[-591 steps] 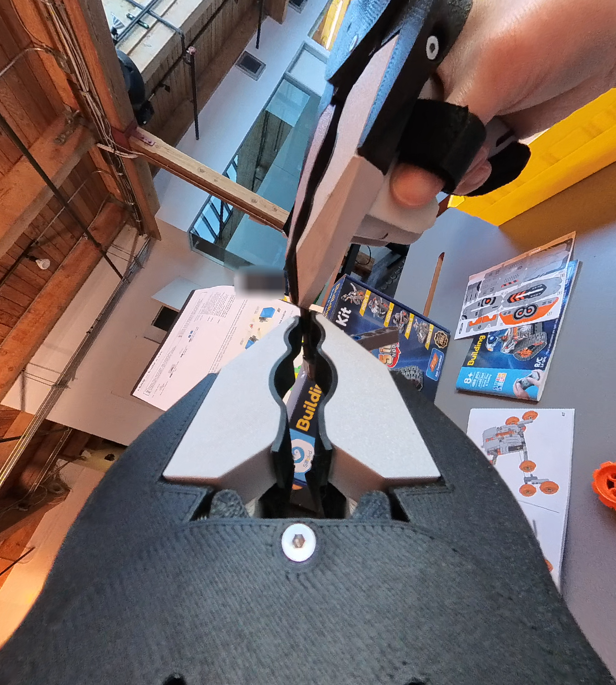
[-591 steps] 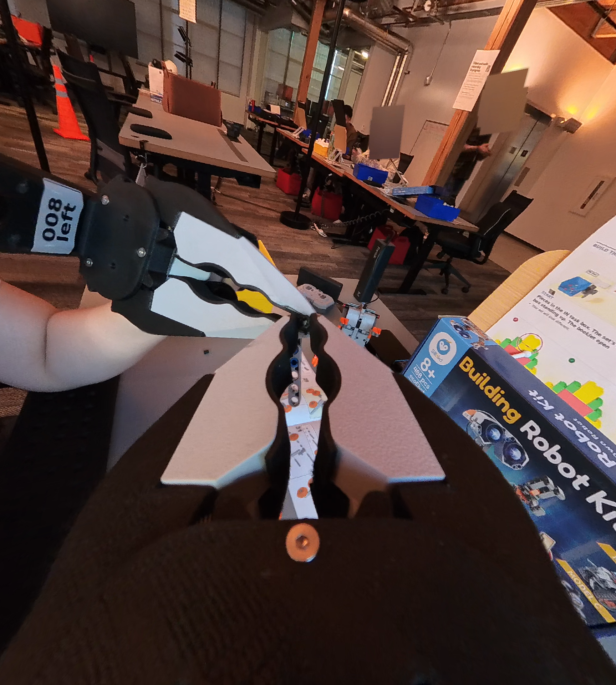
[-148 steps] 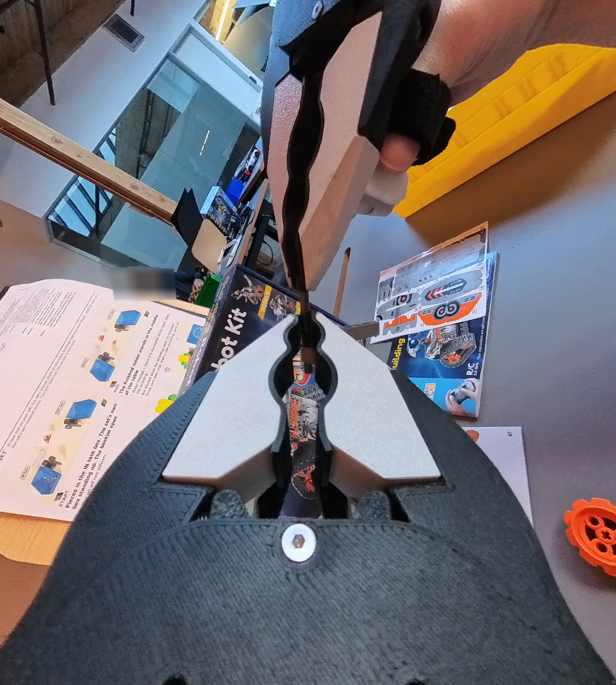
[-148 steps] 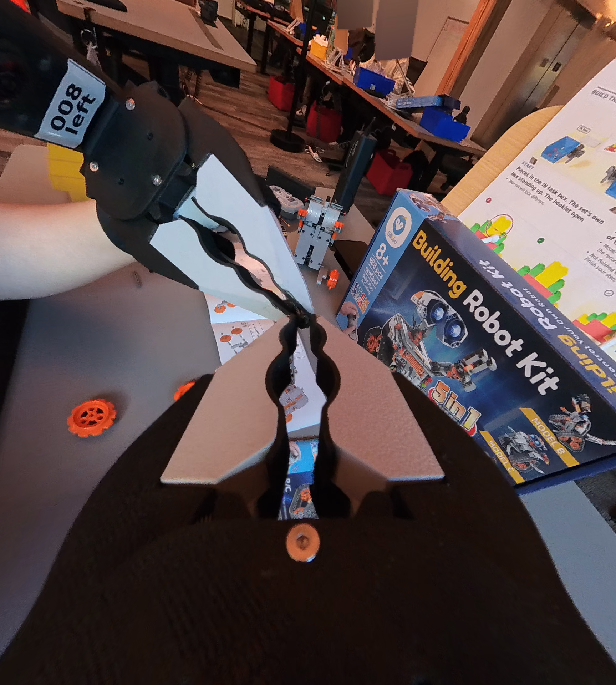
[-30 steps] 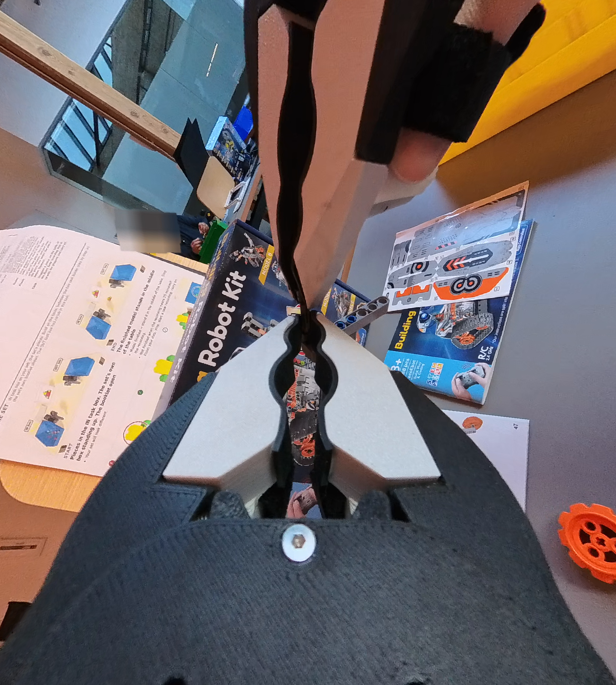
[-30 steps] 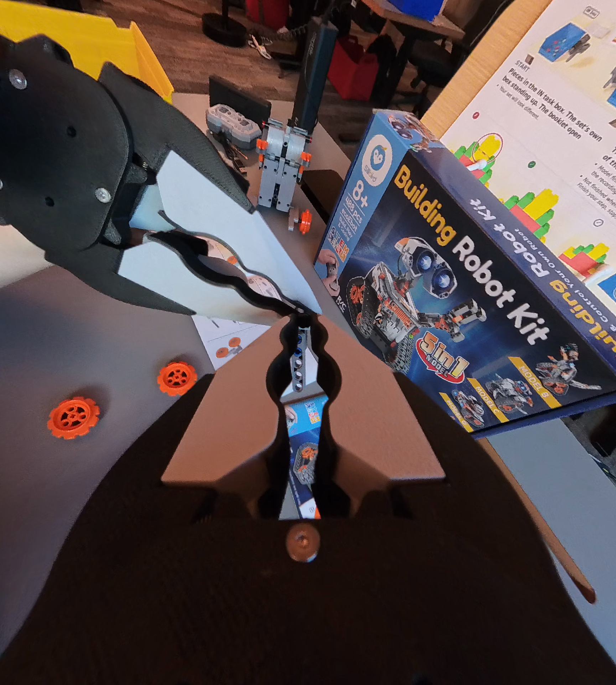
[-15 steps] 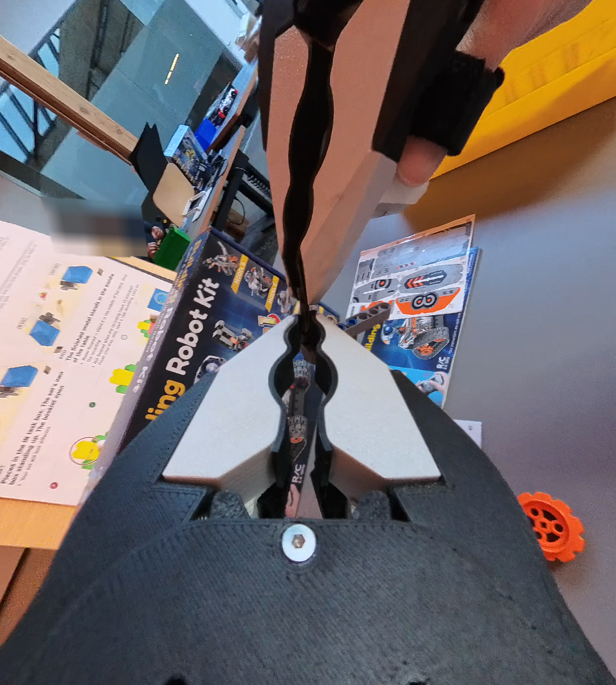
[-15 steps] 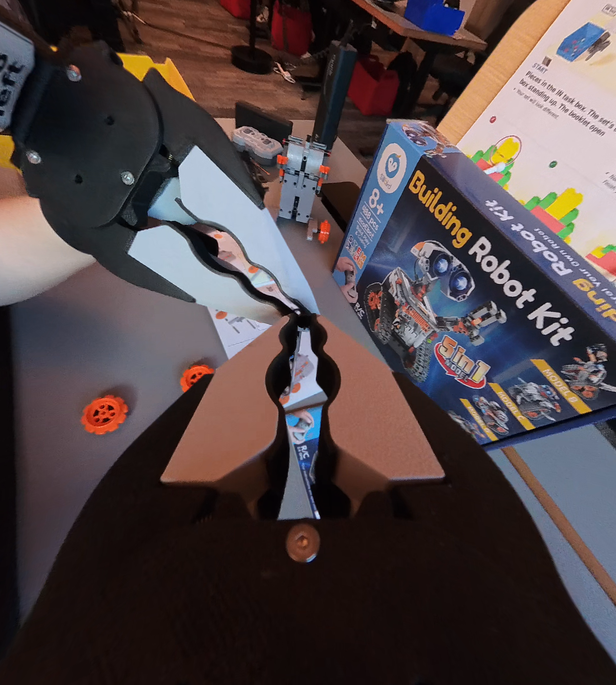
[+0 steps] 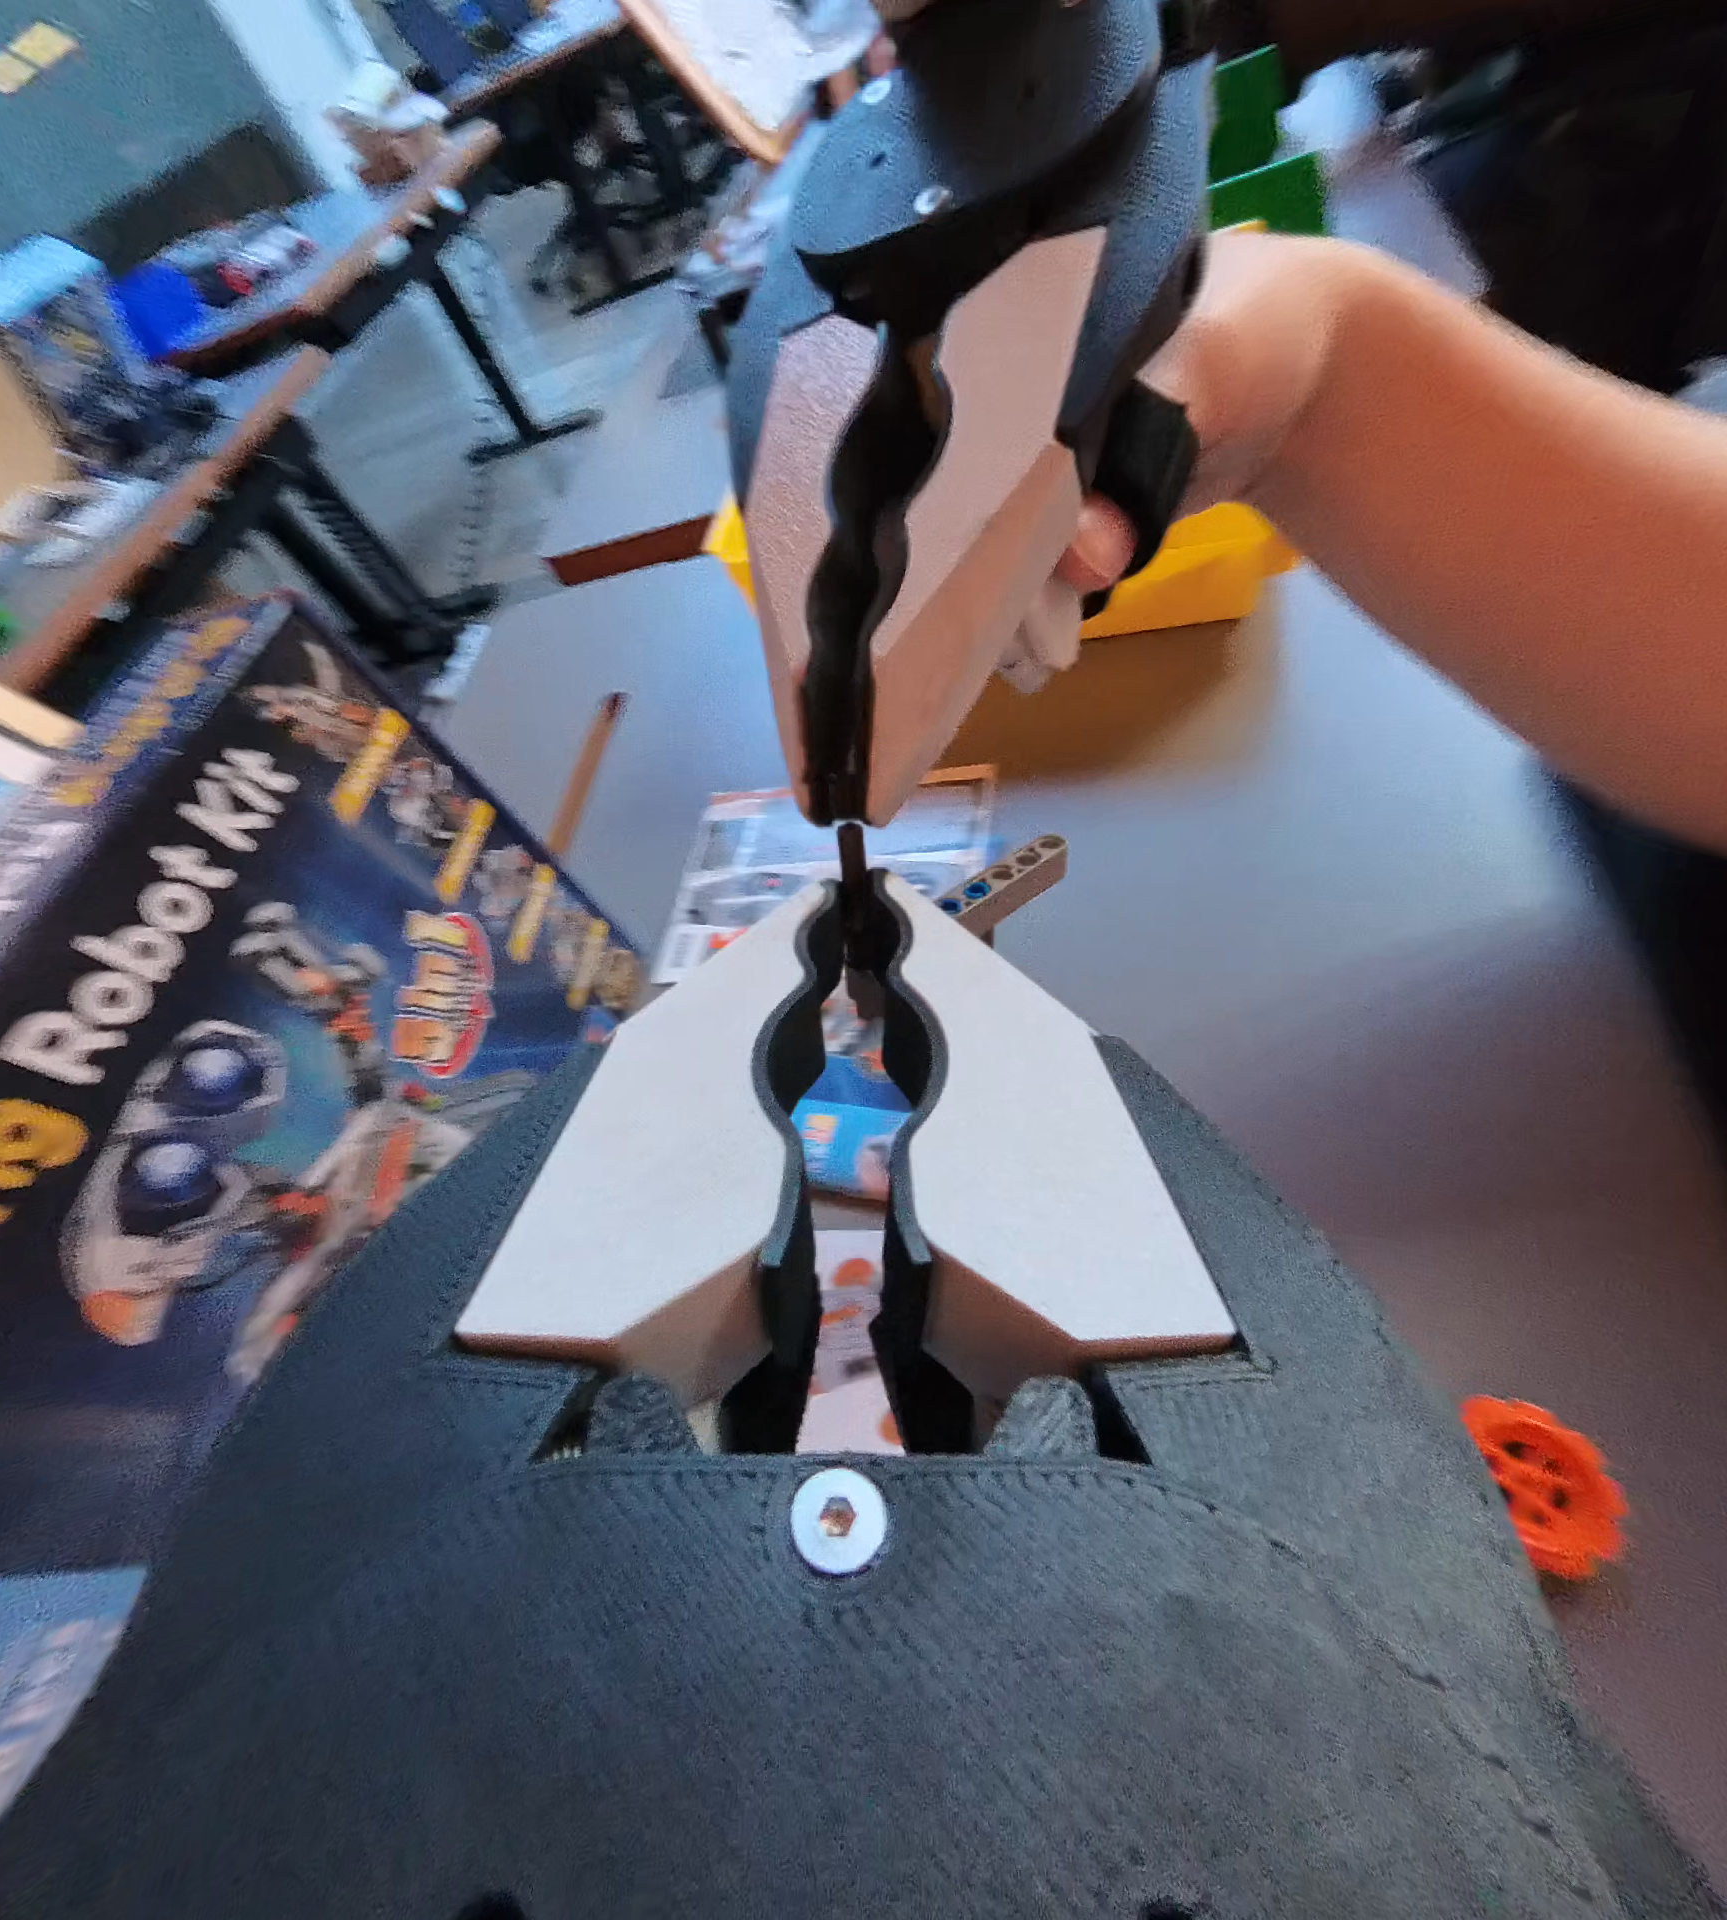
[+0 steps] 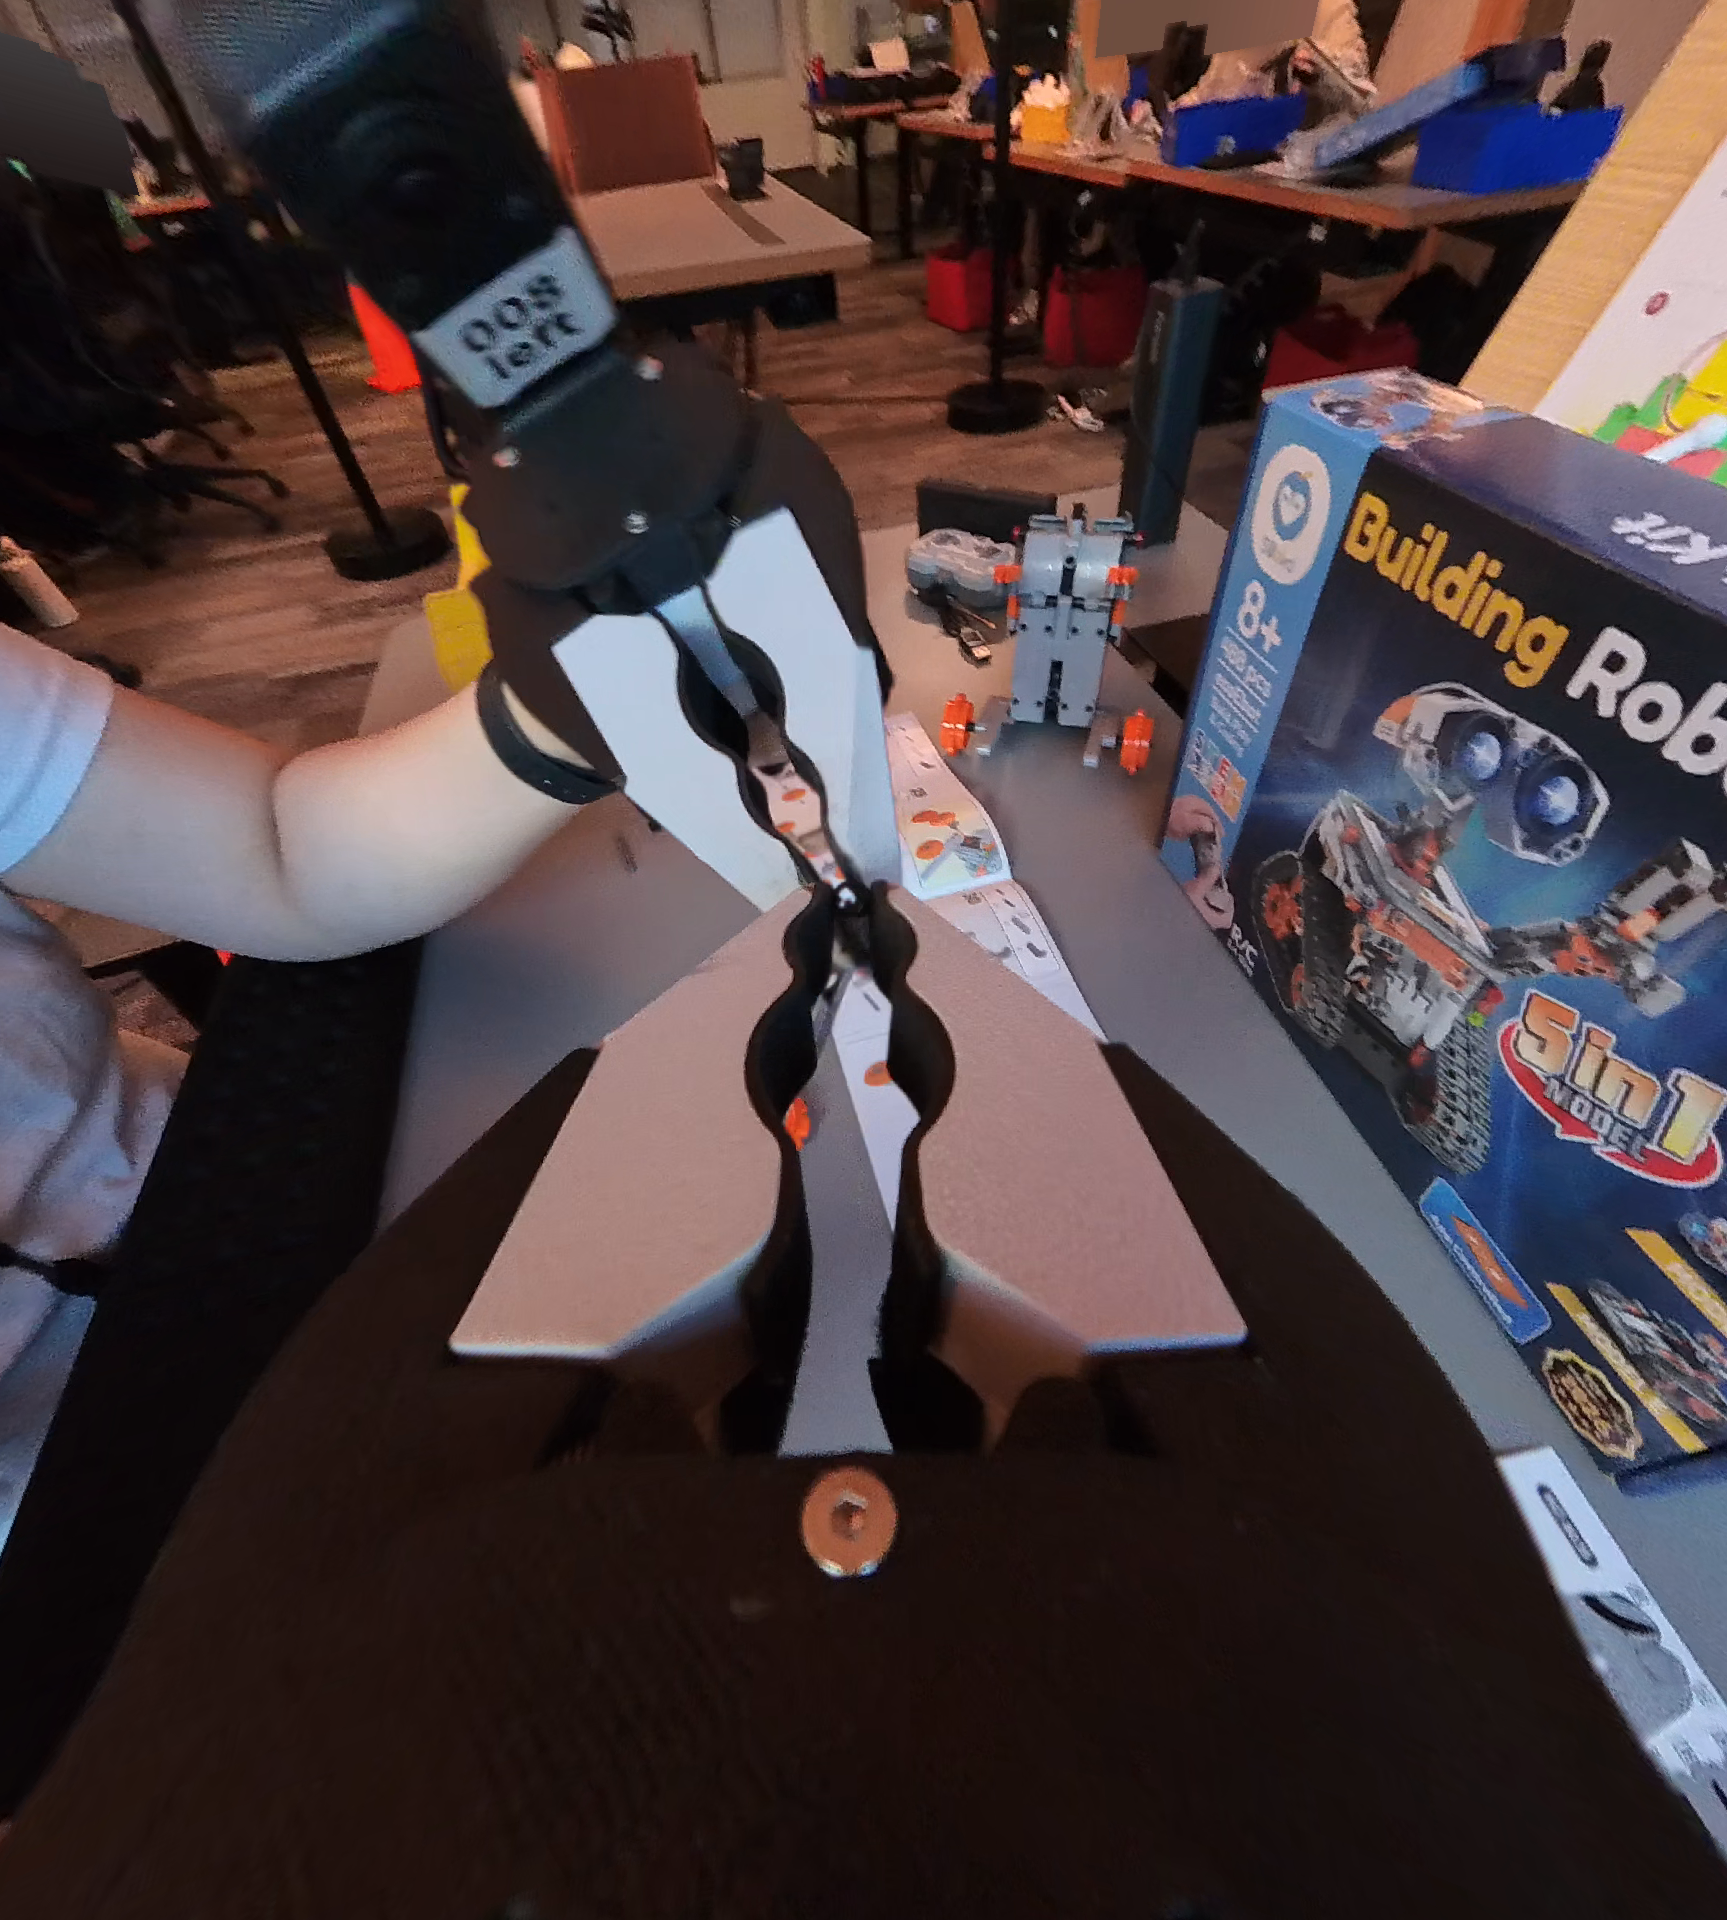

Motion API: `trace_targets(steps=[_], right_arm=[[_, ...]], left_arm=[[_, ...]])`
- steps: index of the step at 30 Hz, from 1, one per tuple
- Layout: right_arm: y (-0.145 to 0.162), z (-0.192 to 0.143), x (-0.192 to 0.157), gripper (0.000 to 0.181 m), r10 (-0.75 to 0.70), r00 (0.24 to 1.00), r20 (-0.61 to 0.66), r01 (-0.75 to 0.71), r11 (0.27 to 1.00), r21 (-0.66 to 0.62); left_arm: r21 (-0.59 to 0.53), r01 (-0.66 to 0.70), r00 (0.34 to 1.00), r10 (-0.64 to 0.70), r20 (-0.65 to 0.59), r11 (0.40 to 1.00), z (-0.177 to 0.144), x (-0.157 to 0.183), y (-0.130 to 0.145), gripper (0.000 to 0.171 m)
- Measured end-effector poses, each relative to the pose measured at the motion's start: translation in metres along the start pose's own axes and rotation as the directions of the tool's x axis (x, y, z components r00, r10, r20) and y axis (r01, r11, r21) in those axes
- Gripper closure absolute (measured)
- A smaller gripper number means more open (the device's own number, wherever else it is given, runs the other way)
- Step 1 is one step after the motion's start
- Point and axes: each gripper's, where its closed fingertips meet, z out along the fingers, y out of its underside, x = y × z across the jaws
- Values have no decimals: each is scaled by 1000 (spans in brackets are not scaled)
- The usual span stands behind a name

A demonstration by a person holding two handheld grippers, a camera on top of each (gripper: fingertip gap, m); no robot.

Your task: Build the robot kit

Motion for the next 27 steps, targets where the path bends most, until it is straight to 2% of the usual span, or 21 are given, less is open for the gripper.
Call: trace_targets(steps=[3, 12, 17, 27], right_arm=[[0, -1, -4, 177, 10, 999, 39, -11, 1000, 16], [30, -7, -12, 176, 4, 994, 111, 8, 995, -103], [35, -9, -15, 176, -32, 991, 132, 46, 994, -101], [52, -5, -13, 176, -25, 991, 130, 50, 980, -191]], left_arm=[[11, 94, 990, -92, -110, 996, 2, 7, 5, 171], [-35, 315, 886, -307, -346, 949, 9, 26, 14, 171], [-57, 321, 872, -319, -372, 945, 15, 32, 18, 171], [-111, 258, 882, -281, -377, 960, 21, 42, 26, 171]])
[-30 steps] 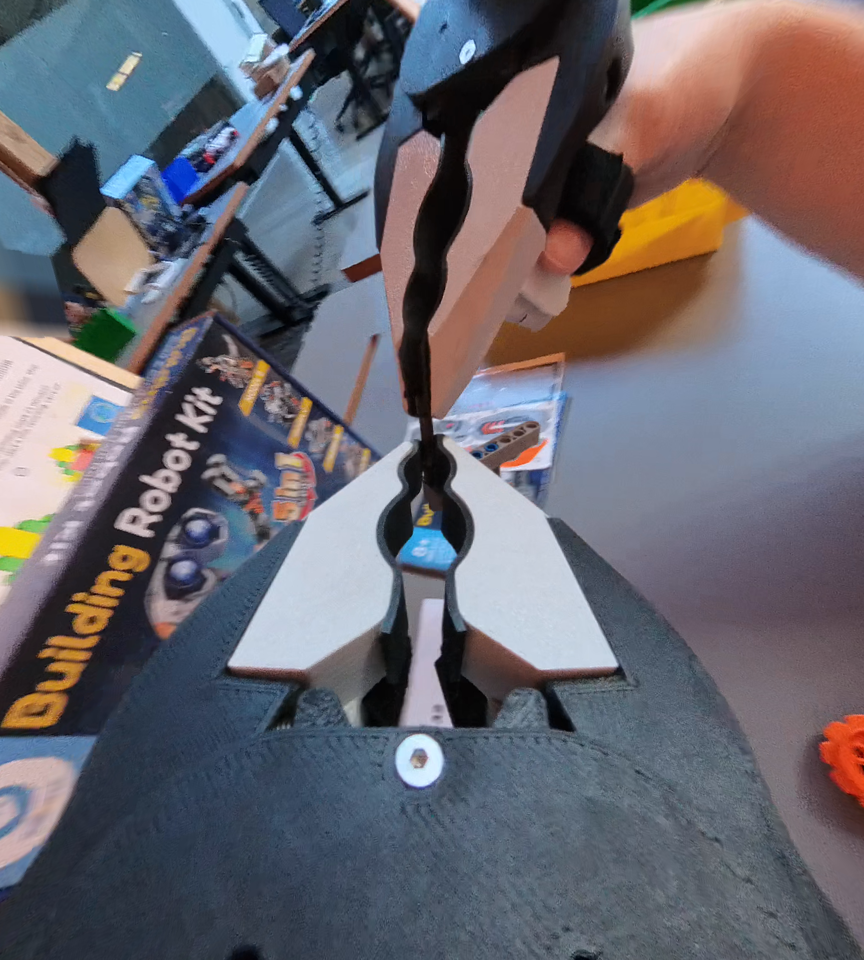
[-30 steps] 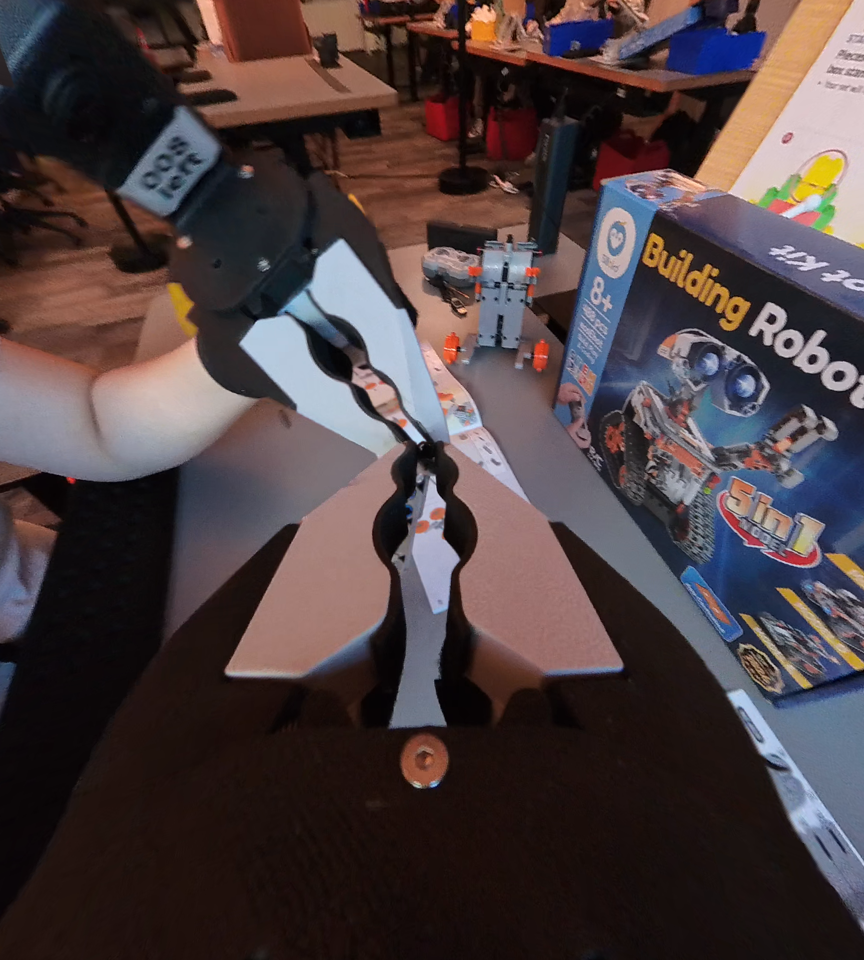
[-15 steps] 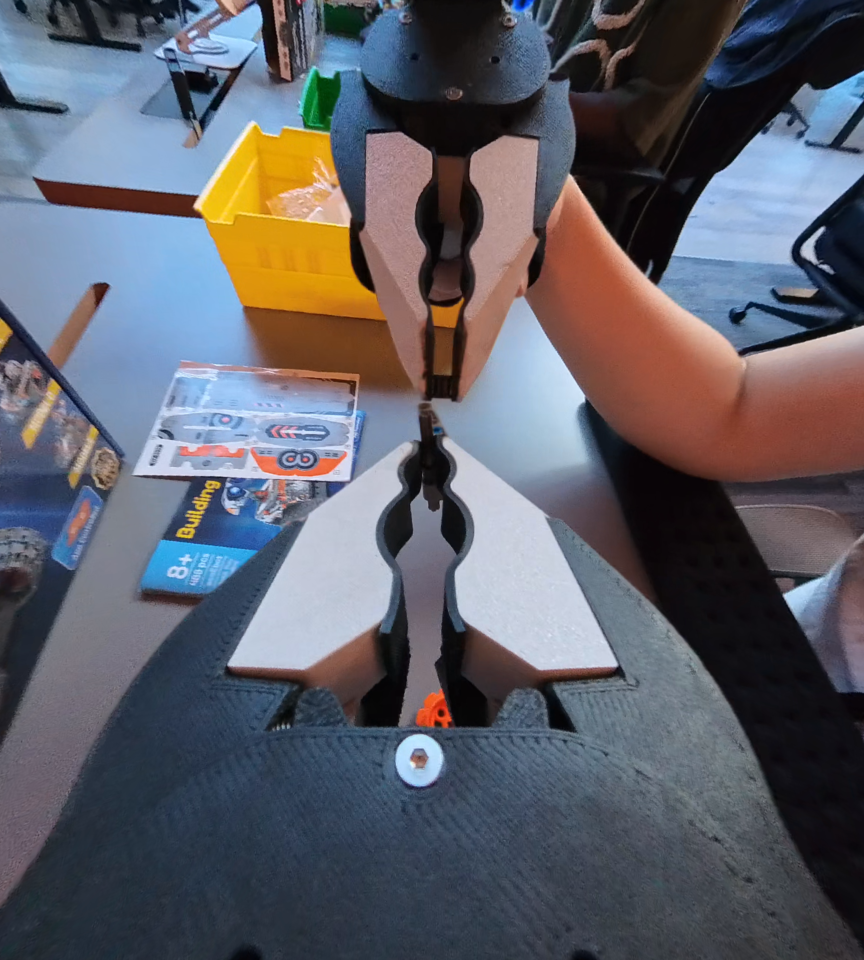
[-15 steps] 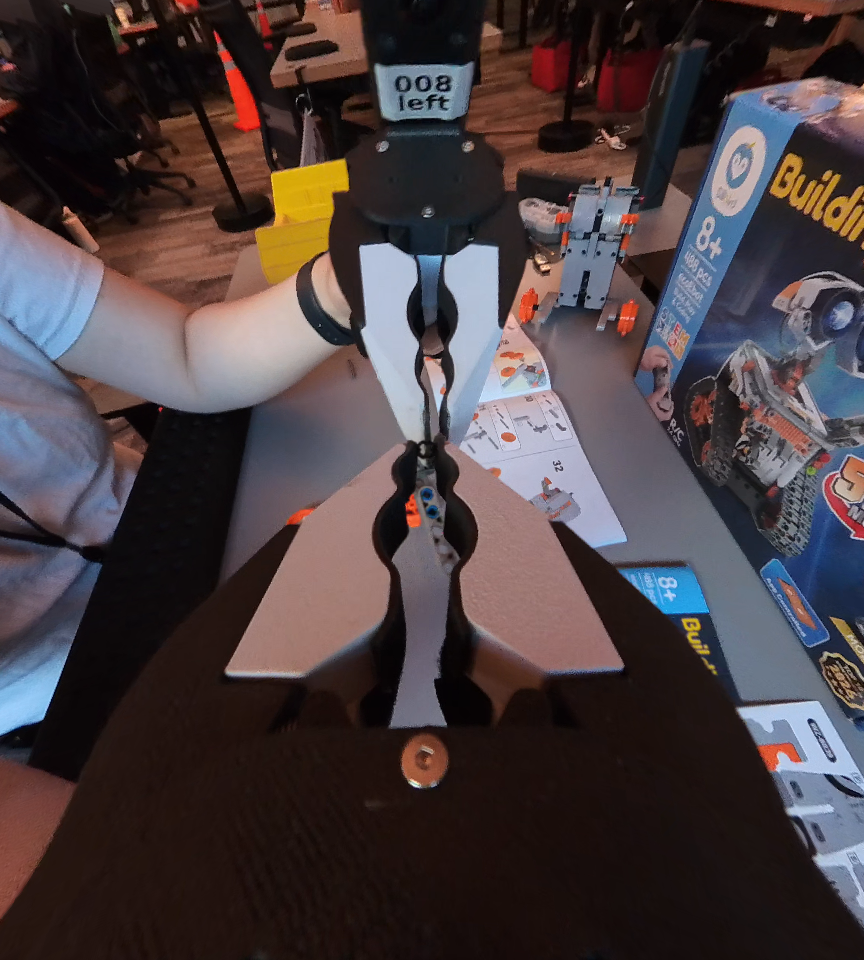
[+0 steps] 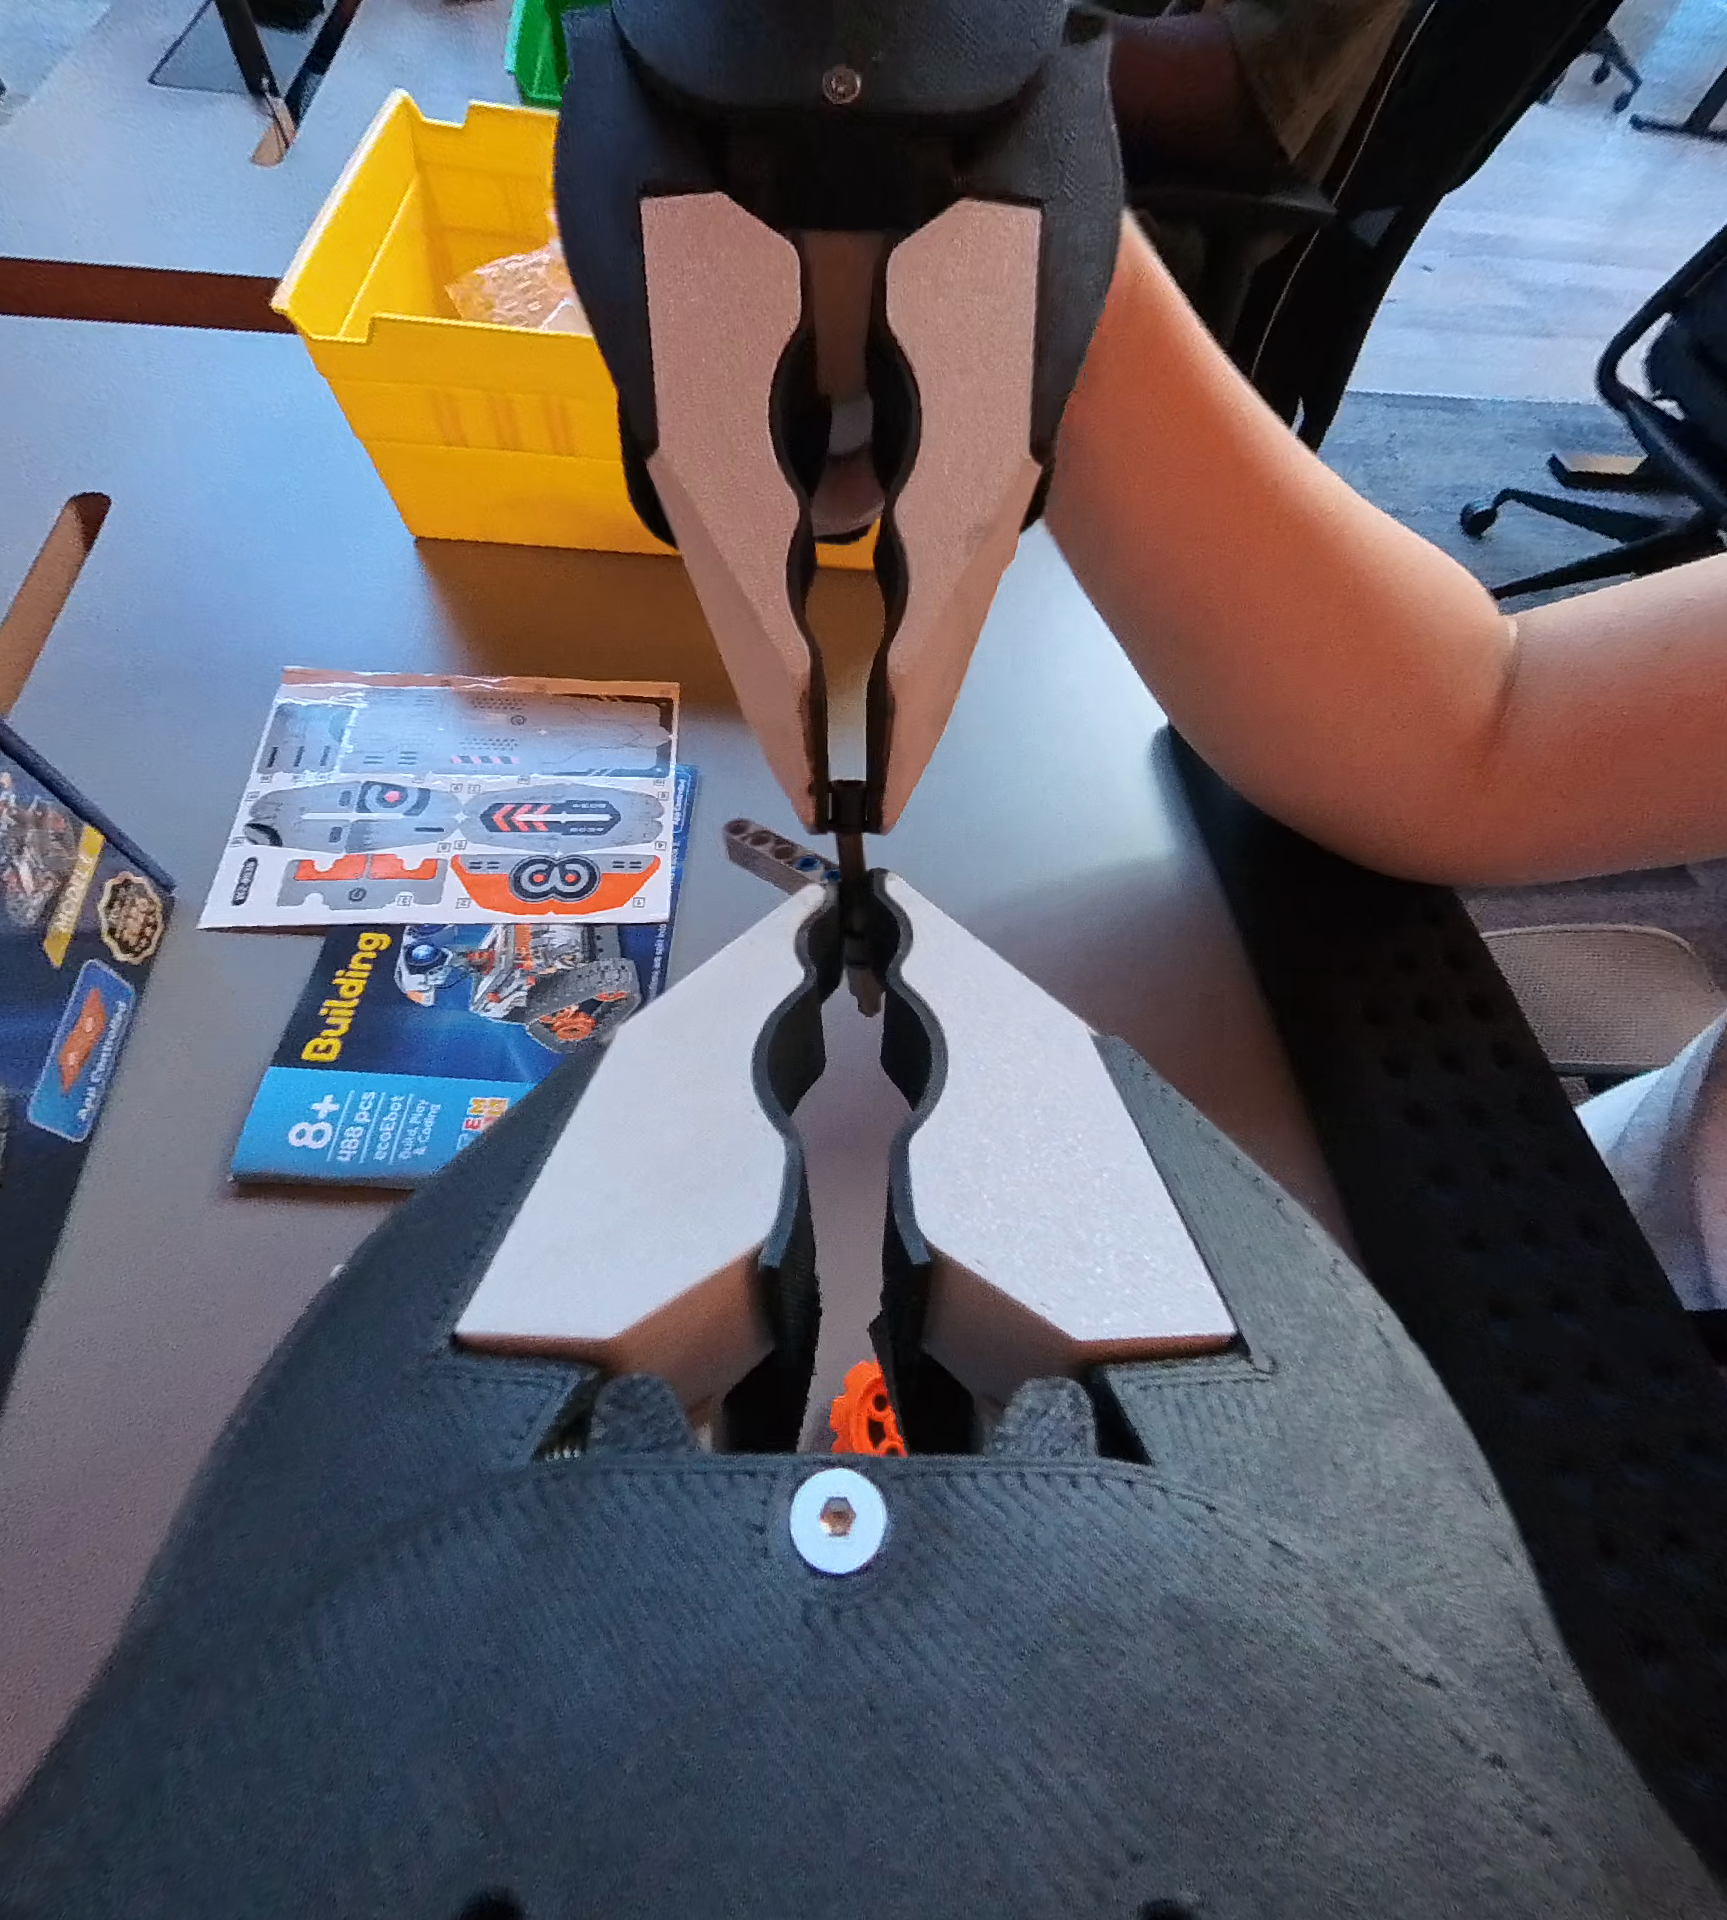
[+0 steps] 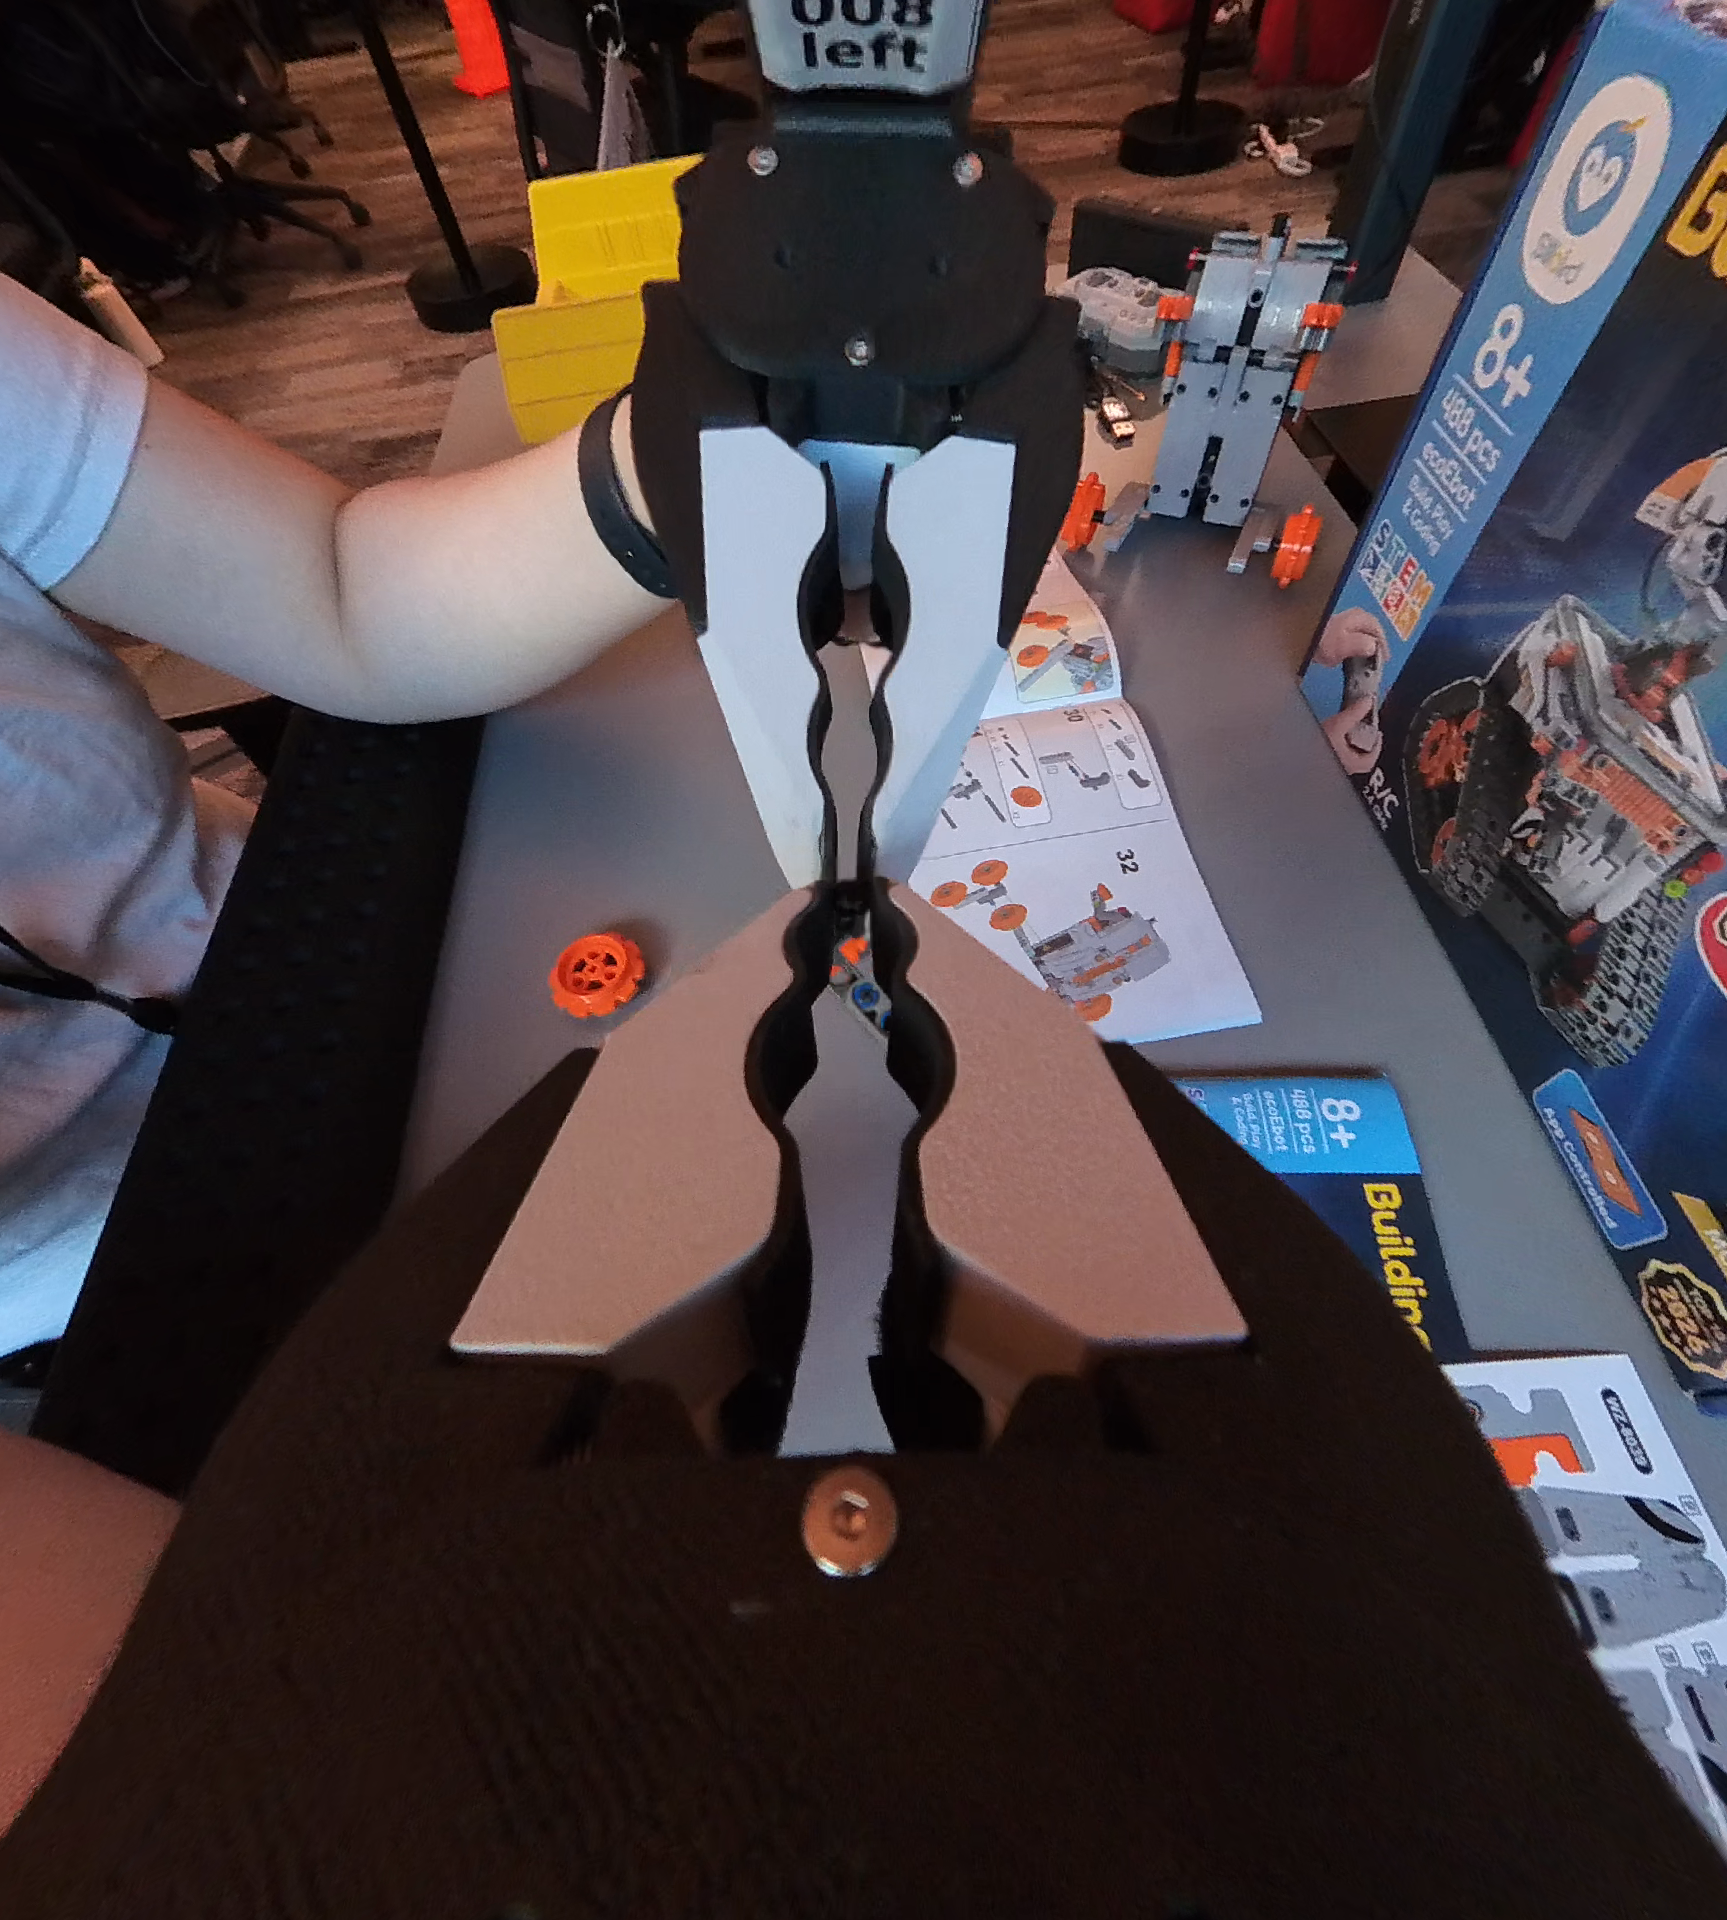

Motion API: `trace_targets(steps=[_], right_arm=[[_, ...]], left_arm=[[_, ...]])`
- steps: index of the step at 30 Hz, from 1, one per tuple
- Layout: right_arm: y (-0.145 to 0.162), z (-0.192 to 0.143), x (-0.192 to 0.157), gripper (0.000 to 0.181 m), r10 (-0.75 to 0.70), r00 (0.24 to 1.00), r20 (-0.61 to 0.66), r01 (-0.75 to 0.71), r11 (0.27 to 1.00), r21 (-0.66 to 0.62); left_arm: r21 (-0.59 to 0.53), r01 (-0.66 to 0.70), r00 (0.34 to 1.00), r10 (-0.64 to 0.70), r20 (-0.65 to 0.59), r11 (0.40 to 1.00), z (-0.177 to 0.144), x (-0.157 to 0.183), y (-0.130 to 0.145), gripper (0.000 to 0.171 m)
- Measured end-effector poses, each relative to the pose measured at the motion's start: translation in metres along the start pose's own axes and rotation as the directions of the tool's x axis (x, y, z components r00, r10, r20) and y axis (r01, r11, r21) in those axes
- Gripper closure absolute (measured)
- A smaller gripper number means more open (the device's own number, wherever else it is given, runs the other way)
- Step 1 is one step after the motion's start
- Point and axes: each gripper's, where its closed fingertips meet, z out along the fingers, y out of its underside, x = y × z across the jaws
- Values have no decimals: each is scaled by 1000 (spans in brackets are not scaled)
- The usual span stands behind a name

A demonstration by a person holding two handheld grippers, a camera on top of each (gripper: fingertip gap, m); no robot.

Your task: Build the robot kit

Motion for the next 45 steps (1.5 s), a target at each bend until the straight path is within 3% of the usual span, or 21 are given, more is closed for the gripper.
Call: trace_targets(steps=[6, 16, 37, 45], right_arm=[[8, 3, -4, 176, 3, 1000, 21, -2, 999, -43], [33, 14, 8, 176, 103, 992, -68, -115, 969, -218], [35, 19, 35, 176, 254, 958, -131, -272, 952, -142], [37, 18, 35, 176, 266, 957, -113, -279, 953, -119]], left_arm=[[-67, -30, 999, 31, 12, 997, 5, 2, 7, 171], [-239, -78, 985, 113, 133, 968, 14, -12, 29, 170], [-269, -108, 921, 199, 336, 957, 8, -42, 26, 171], [-284, -120, 913, 218, 344, 951, 10, -42, 27, 171]])
